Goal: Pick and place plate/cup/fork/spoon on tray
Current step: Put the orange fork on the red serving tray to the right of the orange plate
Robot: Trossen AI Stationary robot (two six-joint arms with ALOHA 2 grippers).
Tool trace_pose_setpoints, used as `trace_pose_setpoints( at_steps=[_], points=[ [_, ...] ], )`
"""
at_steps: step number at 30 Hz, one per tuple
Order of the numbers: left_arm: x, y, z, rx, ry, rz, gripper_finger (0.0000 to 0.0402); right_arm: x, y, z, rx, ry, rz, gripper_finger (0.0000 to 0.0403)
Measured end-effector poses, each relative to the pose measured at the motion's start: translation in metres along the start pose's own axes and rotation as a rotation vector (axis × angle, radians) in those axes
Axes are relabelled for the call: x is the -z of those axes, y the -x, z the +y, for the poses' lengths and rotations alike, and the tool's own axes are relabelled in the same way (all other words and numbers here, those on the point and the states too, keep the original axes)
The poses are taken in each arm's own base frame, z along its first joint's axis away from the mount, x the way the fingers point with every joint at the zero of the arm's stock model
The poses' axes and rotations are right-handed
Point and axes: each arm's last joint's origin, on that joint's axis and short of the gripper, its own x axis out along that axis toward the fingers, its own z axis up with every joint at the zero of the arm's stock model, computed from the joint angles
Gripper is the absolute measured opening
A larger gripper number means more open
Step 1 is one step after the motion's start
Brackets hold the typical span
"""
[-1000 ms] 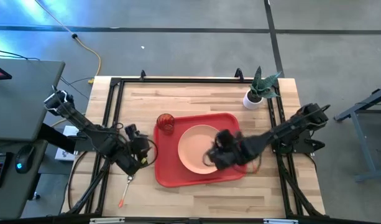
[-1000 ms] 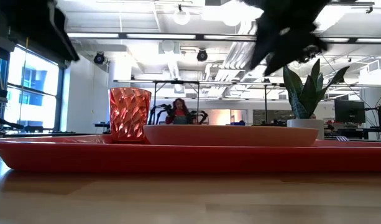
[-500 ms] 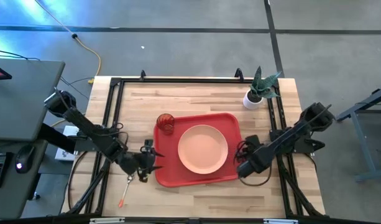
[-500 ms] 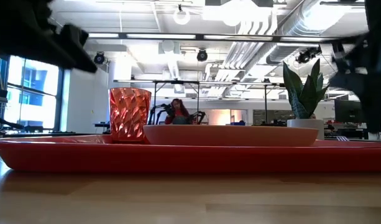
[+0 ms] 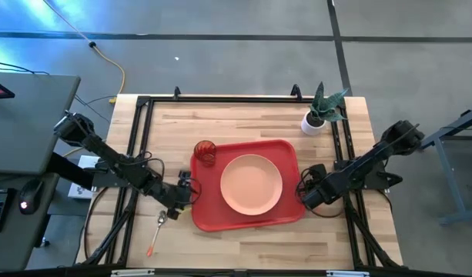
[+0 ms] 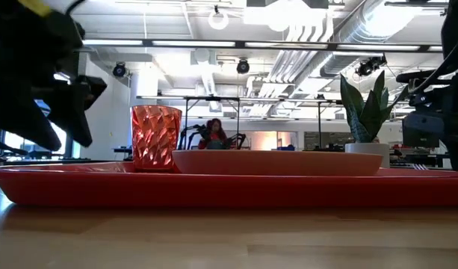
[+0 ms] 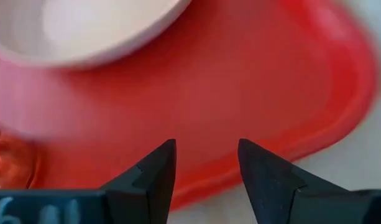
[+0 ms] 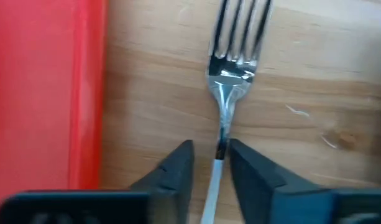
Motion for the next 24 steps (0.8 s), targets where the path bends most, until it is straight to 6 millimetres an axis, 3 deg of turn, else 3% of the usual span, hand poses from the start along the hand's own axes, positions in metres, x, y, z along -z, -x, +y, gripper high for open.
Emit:
trace_pose_setpoints(
  at_steps=[4,9,13,19,24],
  points=[
    [0.007,-0.003,0.012,-0.055,0.027,0.085,0.0153,-0.001,0.004,0.001,-0.013,0.027,0.003,0.0012],
    [0.009,-0.005,0.022,-0.109,0.056,0.111,0.0146,-0.002,0.007,0.002,-0.054,-0.004,0.008,0.0024],
    [0.009,-0.006,0.026,-0.122,0.064,0.118,0.0143,-0.004,0.012,0.002,-0.056,-0.007,0.003,0.0006],
    [0.009,-0.007,0.028,-0.131,0.077,0.126,0.0138,-0.012,0.047,0.015,-0.079,-0.038,-0.097,0.0005],
    [-0.003,-0.002,0.028,-0.14,0.069,0.136,0.0132,-0.023,0.083,0.035,-0.197,-0.035,-0.206,0.0003]
  ],
)
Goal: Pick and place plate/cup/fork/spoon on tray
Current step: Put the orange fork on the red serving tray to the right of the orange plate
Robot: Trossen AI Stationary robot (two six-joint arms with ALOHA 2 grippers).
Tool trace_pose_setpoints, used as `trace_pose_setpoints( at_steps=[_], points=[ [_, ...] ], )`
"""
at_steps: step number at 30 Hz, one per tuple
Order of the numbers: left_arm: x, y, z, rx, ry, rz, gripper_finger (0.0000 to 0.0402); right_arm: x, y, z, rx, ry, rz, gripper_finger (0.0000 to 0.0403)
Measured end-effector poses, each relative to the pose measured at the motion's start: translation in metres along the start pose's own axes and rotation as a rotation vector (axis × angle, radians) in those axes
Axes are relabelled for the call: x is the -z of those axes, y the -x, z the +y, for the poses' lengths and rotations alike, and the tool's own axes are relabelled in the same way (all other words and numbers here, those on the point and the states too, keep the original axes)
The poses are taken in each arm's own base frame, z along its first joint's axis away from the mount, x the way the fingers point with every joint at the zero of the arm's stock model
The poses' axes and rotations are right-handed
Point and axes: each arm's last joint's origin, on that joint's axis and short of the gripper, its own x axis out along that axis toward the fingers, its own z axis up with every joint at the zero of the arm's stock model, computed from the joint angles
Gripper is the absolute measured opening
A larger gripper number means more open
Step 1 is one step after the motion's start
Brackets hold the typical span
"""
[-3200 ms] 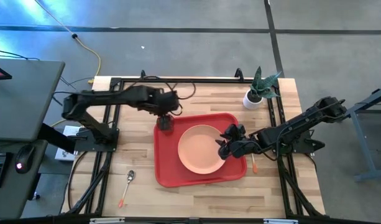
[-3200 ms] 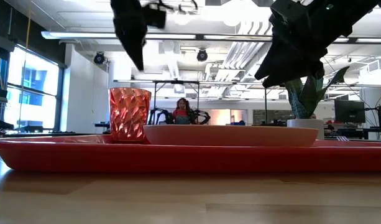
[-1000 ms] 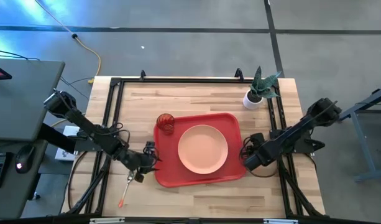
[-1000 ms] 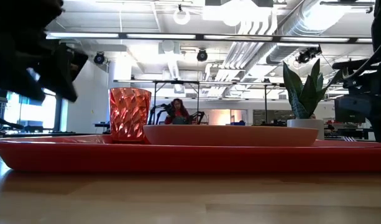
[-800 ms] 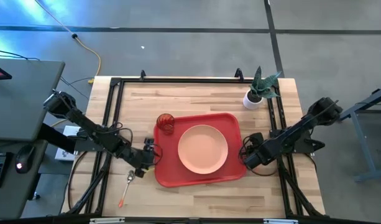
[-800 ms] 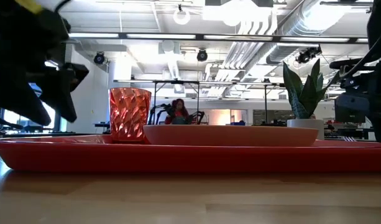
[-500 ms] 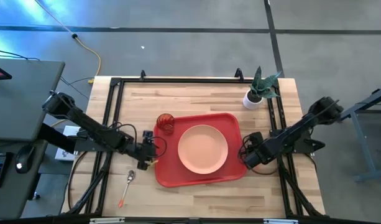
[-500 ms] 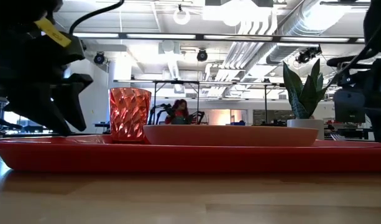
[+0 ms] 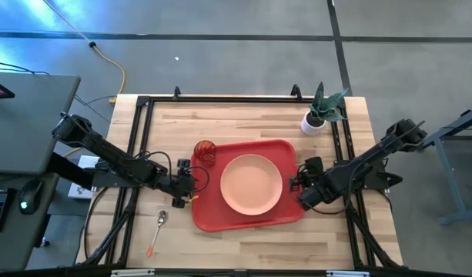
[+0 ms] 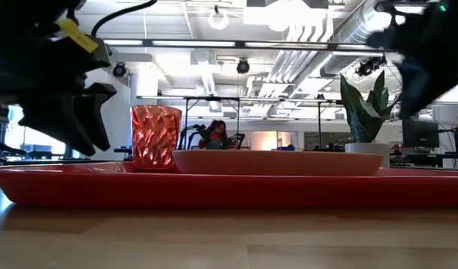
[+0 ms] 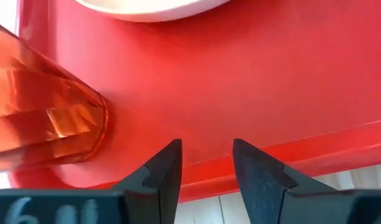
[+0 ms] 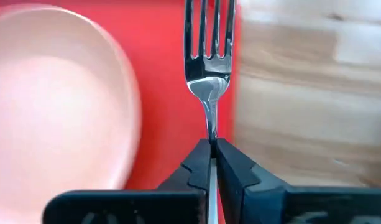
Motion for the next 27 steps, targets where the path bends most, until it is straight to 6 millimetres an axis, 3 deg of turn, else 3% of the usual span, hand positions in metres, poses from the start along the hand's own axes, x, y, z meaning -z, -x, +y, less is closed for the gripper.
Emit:
trace_pose_setpoints(
  at_steps=[4,8,12,19,27],
  points=[
    [-0.013,0.008,0.0,-0.037,0.002,0.018,0.0129,-0.011,0.003,0.015,-0.046,0.014,-0.056,0.0002],
    [-0.017,0.015,-0.004,-0.046,0.022,0.03,0.0129,-0.012,-0.019,0.024,-0.041,-0.006,-0.04,0.0002],
    [-0.012,0.019,-0.011,-0.032,0.01,0.063,0.0129,-0.007,-0.044,0.026,0.004,-0.002,0.009,0.0002],
    [-0.003,0.025,-0.018,-0.08,-0.004,0.105,0.0129,-0.006,-0.069,0.028,0.096,0.012,0.052,0.0002],
    [-0.001,0.028,-0.023,-0.094,0.001,0.092,0.0129,-0.006,-0.082,0.034,0.09,0.045,0.068,0.0029]
  ],
)
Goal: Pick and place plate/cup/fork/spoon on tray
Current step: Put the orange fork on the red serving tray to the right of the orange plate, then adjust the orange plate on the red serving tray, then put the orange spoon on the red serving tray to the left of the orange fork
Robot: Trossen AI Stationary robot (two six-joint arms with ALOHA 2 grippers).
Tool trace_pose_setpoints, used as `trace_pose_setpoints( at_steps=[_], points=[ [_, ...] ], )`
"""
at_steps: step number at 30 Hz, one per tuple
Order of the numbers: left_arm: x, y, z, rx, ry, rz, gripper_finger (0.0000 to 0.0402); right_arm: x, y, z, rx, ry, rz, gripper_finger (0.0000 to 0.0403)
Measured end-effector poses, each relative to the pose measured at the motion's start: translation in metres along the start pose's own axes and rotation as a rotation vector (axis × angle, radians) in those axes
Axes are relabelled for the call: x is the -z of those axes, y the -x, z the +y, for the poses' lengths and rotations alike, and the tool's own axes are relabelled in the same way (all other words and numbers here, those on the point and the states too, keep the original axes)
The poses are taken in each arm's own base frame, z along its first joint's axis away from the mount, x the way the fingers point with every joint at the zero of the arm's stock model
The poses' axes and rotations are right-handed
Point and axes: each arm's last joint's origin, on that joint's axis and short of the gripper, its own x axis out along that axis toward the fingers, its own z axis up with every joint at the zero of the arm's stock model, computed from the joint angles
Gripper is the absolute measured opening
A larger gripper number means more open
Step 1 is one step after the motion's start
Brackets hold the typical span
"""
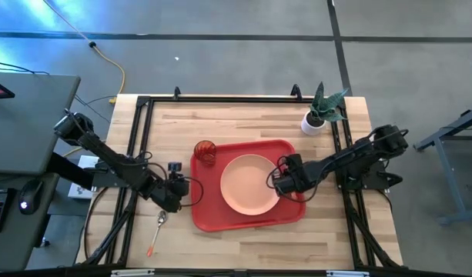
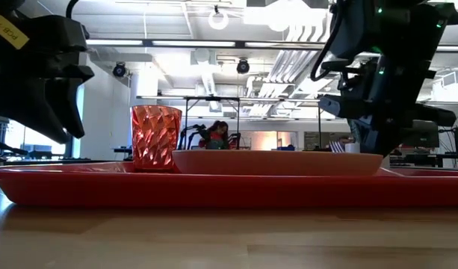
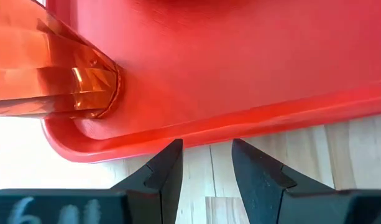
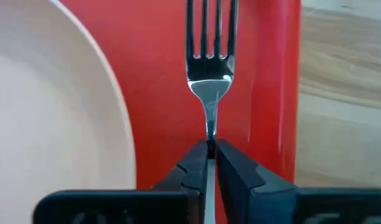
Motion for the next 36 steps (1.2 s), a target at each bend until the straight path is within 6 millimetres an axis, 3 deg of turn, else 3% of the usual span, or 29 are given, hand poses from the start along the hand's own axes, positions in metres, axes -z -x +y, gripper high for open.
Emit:
trace_pose_setpoints(
  at_steps=[9,17,21,27,31,36],
  points=[
    [0.003,0.005,-0.008,0.046,0.015,-0.005,0.0129,0.002,-0.003,0.012,-0.09,-0.004,-0.019,0.0104],
    [0.01,0.013,-0.01,0.026,0.006,0.064,0.0129,0.005,-0.002,0.033,-0.286,0.02,-0.029,0.011],
    [0.011,0.025,-0.008,-0.016,0.022,0.139,0.0129,0.002,0.005,0.037,-0.268,0.052,-0.055,0.011],
    [0.013,0.042,-0.011,0.047,0.218,0.294,0.0129,0.002,0.04,0.051,-0.271,0.097,-0.201,0.011],
    [0.019,0.044,-0.025,0.175,0.356,0.353,0.0129,0.006,0.076,0.08,-0.464,0.216,-0.354,0.011],
    [0.029,0.042,-0.036,0.233,0.341,0.33,0.0129,0.012,0.091,0.118,-0.654,0.39,-0.447,0.011]
  ],
)
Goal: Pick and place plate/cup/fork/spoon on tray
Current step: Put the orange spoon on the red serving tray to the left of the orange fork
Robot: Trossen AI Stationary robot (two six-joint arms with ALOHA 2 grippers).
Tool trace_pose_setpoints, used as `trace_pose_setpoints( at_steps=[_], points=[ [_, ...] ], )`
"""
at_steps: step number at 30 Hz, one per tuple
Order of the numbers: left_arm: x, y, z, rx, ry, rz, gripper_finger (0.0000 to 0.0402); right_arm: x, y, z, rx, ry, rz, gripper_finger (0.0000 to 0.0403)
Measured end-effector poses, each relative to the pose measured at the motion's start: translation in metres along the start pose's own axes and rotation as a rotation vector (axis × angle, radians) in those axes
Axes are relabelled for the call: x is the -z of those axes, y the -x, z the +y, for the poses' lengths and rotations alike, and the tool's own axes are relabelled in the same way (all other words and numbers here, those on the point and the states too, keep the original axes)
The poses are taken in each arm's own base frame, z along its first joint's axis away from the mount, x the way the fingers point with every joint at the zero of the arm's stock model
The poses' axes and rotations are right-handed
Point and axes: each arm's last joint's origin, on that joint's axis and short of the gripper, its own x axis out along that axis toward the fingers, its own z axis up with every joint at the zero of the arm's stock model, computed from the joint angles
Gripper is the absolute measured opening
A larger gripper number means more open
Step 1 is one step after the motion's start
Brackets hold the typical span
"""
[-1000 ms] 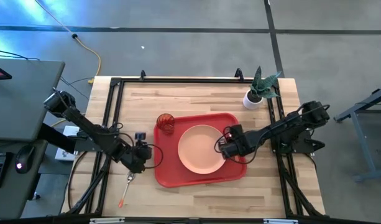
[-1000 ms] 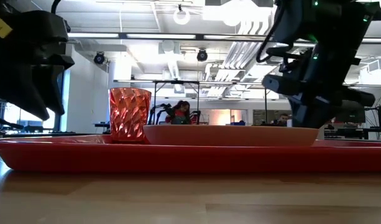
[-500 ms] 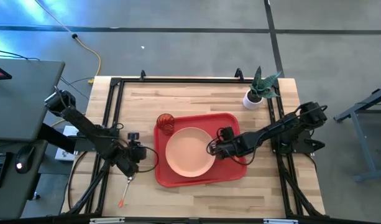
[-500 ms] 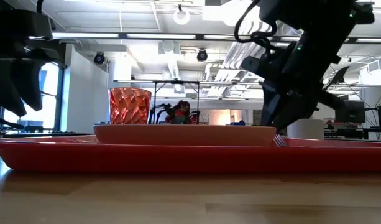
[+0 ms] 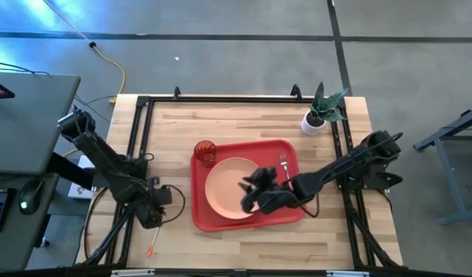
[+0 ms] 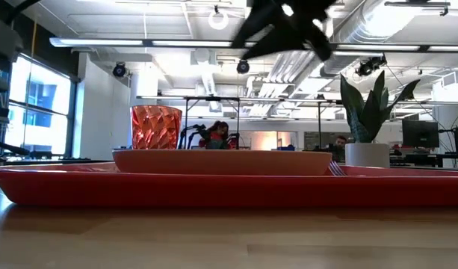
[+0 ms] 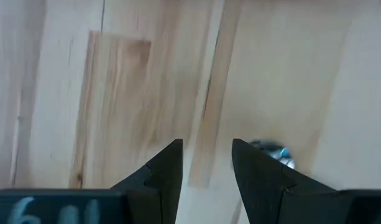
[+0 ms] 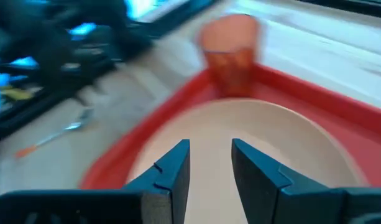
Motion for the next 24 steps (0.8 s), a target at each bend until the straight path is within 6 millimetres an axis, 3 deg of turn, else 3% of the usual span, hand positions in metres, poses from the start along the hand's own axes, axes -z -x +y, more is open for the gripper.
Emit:
trace_pose_setpoints(
  at_steps=[7,12,19,24],
  points=[
    [0.011,-0.008,0.004,0.042,-0.073,0.128,0.0129,-0.002,-0.018,0.026,-0.092,0.07,0.055,0.011],
    [0.008,-0.009,0.0,0.094,-0.114,0.104,0.0129,0.003,-0.024,0.037,-0.091,0.076,0.047,0.011],
    [0.0,-0.007,-0.014,0.243,-0.183,0.019,0.0129,0.011,-0.014,0.047,-0.114,0.015,0.035,0.011],
    [0.001,-0.008,-0.011,0.219,-0.197,0.043,0.0129,0.021,0.001,0.057,-0.113,-0.011,-0.016,0.011]
  ],
)
